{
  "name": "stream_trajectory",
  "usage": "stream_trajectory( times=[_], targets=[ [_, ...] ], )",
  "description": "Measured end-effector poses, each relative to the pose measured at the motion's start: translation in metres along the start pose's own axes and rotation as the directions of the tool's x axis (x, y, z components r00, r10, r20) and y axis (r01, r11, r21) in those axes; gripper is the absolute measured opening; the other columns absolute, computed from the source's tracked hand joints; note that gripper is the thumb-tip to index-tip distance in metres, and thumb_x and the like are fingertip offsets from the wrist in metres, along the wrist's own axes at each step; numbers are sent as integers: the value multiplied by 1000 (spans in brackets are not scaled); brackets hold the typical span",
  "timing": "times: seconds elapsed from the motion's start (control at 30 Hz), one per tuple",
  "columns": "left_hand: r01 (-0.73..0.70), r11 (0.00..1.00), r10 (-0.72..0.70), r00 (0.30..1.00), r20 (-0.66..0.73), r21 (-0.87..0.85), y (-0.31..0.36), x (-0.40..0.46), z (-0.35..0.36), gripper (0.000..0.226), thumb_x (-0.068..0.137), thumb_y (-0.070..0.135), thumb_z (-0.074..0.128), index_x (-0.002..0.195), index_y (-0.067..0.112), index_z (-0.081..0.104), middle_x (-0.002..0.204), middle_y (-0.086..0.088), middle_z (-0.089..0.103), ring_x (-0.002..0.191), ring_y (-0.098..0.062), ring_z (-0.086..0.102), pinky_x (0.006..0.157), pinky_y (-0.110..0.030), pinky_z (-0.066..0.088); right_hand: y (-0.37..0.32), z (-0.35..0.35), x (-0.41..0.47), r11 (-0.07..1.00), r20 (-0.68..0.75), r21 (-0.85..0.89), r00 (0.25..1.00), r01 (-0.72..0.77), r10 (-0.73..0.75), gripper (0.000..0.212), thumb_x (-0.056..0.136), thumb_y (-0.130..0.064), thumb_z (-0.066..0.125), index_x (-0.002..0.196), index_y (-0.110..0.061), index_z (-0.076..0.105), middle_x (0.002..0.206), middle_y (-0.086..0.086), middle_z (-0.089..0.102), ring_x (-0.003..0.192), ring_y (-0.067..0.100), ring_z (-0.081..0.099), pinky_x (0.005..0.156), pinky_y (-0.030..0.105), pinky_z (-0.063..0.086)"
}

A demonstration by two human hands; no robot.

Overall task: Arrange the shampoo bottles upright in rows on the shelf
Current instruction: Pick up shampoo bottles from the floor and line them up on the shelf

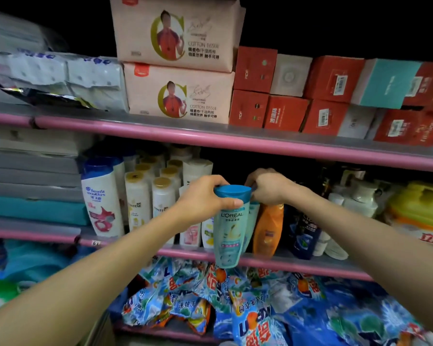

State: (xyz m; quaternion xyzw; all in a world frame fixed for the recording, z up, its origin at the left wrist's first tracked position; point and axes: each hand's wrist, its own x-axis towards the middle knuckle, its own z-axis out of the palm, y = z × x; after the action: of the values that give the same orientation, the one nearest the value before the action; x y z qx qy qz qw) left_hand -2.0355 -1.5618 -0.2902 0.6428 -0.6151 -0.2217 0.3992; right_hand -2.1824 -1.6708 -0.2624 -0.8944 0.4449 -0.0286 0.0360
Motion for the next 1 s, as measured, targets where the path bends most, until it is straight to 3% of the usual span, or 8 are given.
stream_trajectory(
  times=[0.23, 0.43, 0.57, 0.67, 0.83, 1.0],
  targets=[
    [26, 999, -26, 1000, -5, -24, -1, -1, -16, 29, 73, 39, 78, 96, 26, 67, 84, 13, 67, 77, 1, 61, 56, -15, 42, -7, -4, 11, 1000, 34, 7, 999, -21, 20, 44, 85, -30, 64, 124, -11, 58, 123, 10, 61, 110, 26, 59, 92, 38, 51],
    [-38, 999, 38, 999, -13, -7, 17, 8, -8, 29, 74, 34, 78, 96, 21, 66, 86, 10, 67, 76, -2, 62, 59, -15, 49, -5, -10, 15, 999, 79, -40, 996, -28, 31, 31, 87, -25, 61, 115, -11, 63, 111, 9, 65, 94, 25, 62, 74, 32, 51],
    [-91, 988, 92, 996, -4, 121, 30, 18, 7, 31, 72, 36, 79, 96, 21, 65, 88, 6, 63, 84, -13, 58, 68, -23, 45, 5, -9, 17, 999, 116, -10, 993, 39, -37, 23, 91, -18, 54, 110, -8, 62, 103, 8, 65, 82, 23, 58, 67, 29, 44],
    [-78, 936, 92, 995, -25, 344, 29, 24, 13, 36, 70, 48, 75, 101, 33, 63, 98, 8, 63, 103, -15, 46, 82, -35, 33, 15, -10, 18, 998, 122, 56, 992, 34, -41, 30, 91, -16, 53, 121, -17, 59, 118, 4, 63, 100, 23, 60, 77, 28, 46],
    [-90, 890, 124, 991, -47, 448, 24, 30, 23, 46, 68, 55, 74, 109, 38, 62, 101, 10, 60, 114, -18, 31, 77, -35, 17, 23, -12, 23, 993, 131, 114, 990, 30, -45, 32, 92, -26, 53, 125, -27, 57, 131, -1, 57, 113, 20, 56, 89, 28, 47],
    [-108, 804, 152, 988, -26, 585, 19, 39, 35, 50, 69, 61, 69, 112, 38, 60, 106, 3, 62, 115, -21, 31, 71, -35, 11, 24, -10, 25, 991, 94, 118, 993, 57, -68, 30, 92, -24, 52, 122, -27, 59, 125, -3, 59, 94, 13, 50, 67, 20, 37]
  ],
)
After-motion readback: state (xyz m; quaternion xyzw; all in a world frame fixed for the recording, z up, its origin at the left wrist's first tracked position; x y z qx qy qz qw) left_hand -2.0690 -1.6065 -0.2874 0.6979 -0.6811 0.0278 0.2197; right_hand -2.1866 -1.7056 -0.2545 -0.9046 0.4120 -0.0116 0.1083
